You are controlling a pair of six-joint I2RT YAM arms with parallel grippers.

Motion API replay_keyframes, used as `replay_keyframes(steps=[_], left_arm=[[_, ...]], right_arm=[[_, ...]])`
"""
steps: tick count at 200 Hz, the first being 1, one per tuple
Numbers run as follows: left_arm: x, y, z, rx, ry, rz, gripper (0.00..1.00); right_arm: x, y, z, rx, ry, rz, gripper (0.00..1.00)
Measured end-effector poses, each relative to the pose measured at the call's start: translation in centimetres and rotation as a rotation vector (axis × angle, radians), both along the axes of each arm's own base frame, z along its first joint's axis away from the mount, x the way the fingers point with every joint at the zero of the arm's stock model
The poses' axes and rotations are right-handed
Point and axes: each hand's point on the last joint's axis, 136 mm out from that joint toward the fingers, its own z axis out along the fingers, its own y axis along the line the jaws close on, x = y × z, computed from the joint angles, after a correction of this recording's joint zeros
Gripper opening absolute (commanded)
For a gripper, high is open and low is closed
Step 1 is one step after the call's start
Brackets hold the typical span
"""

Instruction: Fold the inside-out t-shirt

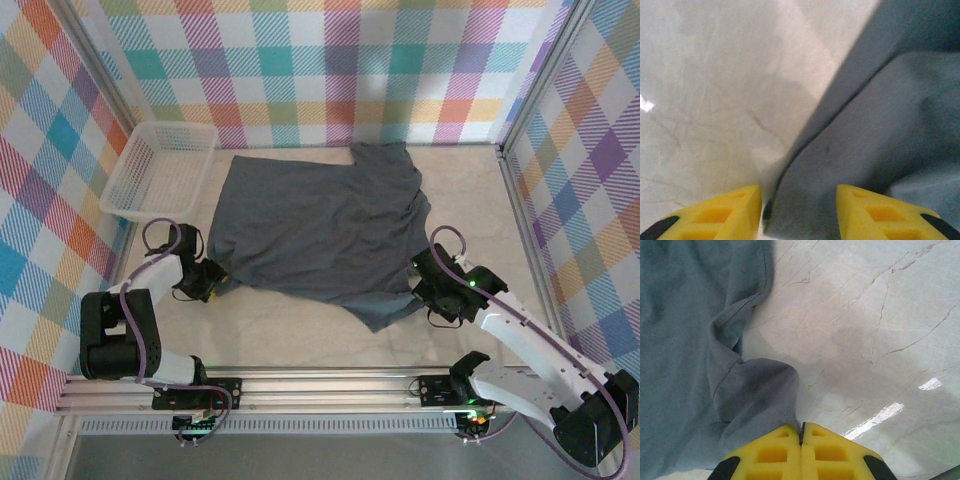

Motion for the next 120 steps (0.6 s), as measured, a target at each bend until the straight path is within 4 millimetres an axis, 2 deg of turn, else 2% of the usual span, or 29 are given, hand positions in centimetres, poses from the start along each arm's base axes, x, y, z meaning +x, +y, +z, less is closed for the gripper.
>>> replay_keyframes(steps=[47,71,120], left_arm=[[-1.4,-0.2,0.2,-0.012,0.03,0.024,0.47],[-1.9,-0.3,0.2,-0.021,0.029,0.047,0.37],[-1.6,-0.2,-0.3,-0.029,0.024,0.082,0.36]], right_arm=[[0.3,0.5,-0.5,-0.002,0.02,0.021,0.0],[0.4,0.7,-0.5,0.004,0.019,0.029,0.0],[0.5,0.9,-0.5,0.006,0.015,0.037,0.0]])
